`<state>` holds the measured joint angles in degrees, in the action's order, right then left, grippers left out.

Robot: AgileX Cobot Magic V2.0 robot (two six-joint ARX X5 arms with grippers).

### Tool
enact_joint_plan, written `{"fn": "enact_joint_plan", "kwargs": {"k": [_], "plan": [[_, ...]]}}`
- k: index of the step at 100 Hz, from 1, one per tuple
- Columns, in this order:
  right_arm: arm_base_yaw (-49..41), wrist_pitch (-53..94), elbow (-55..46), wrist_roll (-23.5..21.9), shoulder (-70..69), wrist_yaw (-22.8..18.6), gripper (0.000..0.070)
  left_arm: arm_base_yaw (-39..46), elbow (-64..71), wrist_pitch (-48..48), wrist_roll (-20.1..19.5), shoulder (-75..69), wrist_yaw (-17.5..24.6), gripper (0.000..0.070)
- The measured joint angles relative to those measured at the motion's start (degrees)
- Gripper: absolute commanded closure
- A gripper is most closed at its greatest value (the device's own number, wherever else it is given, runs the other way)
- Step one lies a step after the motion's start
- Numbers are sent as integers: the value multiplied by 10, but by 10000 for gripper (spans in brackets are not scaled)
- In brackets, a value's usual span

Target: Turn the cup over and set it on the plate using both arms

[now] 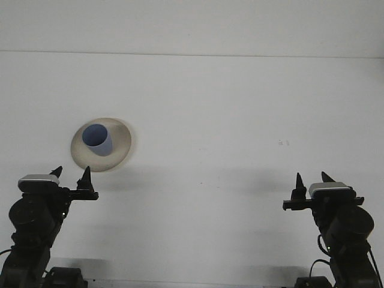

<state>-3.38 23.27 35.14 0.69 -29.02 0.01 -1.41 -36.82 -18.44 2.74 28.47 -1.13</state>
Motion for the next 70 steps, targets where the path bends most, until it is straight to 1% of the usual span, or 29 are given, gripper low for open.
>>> {"fn": "enact_joint_plan", "kwargs": {"k": [7,10,13,17,22,26,28,30,32,70], "plan": [[0,0,0,0,0,0,285,0,0,0,-2,-2,0,200],[0,0,0,0,0,0,320,0,0,0,-2,-2,0,204],[0,0,0,0,0,0,381,0,0,0,-2,-3,0,227],[0,0,0,0,0,0,489,0,0,0,-3,-2,0,320],[0,0,0,0,0,0,620,0,0,0,-3,-3,0,497],[0,0,0,0,0,0,695,0,0,0,-3,-3,0,632],[0,0,0,0,0,0,700,0,0,0,-3,-3,0,697],[0,0,0,0,0,0,700,0,0,0,-3,-3,0,700],[0,0,0,0,0,0,700,0,0,0,-3,-3,0,688],[0,0,0,0,0,0,700,0,0,0,-3,-3,0,689]]}}
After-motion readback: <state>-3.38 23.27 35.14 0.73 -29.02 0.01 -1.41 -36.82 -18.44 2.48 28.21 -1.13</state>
